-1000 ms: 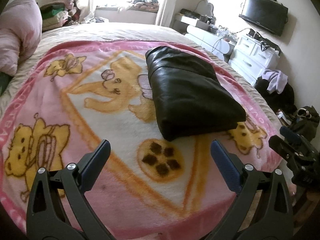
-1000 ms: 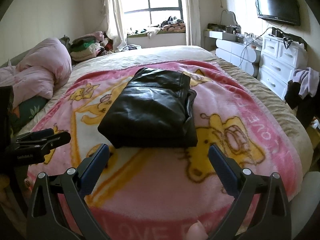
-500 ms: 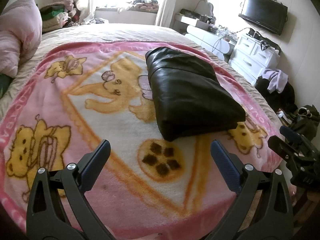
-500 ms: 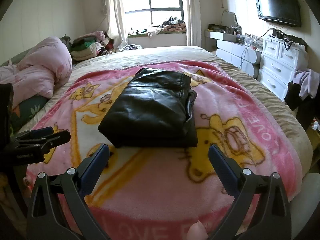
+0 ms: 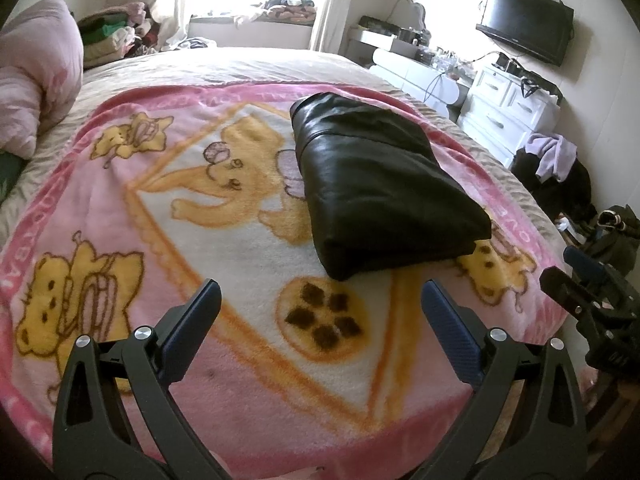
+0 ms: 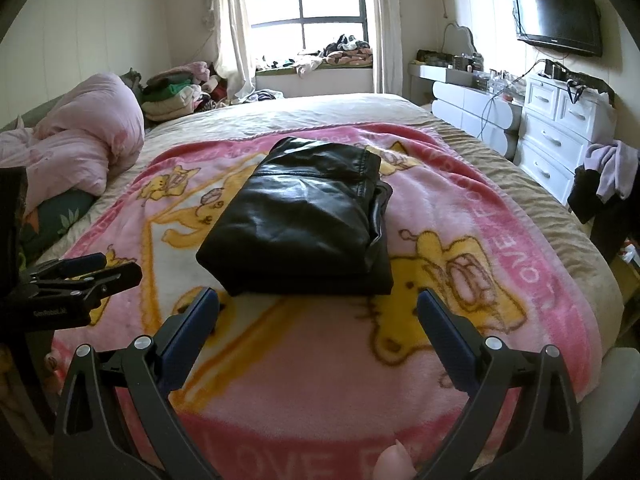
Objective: Fold large clothes
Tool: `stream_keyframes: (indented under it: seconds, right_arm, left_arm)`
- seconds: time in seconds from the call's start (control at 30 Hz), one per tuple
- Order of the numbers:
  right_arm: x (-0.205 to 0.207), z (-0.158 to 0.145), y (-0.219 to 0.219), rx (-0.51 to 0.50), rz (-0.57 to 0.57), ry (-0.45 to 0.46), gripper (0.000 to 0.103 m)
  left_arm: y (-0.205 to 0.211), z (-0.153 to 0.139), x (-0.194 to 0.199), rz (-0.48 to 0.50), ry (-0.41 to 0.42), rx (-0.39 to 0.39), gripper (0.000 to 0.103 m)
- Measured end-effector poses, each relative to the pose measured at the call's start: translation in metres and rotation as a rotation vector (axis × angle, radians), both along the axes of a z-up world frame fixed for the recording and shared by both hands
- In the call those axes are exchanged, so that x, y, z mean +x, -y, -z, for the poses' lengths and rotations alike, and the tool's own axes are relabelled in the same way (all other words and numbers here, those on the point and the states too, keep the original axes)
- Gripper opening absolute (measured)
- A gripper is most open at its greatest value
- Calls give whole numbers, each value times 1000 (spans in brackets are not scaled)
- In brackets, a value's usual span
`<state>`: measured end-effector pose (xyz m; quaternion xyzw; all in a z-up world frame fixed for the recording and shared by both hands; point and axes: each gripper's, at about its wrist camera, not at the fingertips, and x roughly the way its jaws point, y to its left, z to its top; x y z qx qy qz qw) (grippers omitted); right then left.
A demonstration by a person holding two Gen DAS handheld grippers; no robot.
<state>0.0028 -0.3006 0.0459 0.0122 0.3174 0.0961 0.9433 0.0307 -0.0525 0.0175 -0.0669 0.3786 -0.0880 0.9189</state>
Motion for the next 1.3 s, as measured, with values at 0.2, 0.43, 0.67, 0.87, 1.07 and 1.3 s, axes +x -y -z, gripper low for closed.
stream_keyframes:
  seconds: [0.2, 0.43, 0.67, 0.87, 1.07, 1.3]
  right_arm:
    - [-1, -1, 4, -4, 2, 1, 99]
    - [-2, -2, 6, -6, 0, 2, 99]
    - [-2, -2, 8, -9, 1, -3, 99]
    - [-2, 1, 11, -5, 11, -5, 99]
    - [-5, 6, 42, 33, 121, -6, 99]
    - [-17, 31, 202, 64, 566, -19, 98]
  left_arm:
    - [0, 0, 0, 0, 1, 1, 94]
    - [-1, -1, 0, 3, 0, 0, 94]
    - [-6, 0, 0, 3, -14, -2, 94]
    - [-11, 10, 5, -5, -51, -5, 94]
    - [-30, 16, 9, -64, -61, -1, 94]
    - [-143, 34, 50, -302, -155, 30, 94]
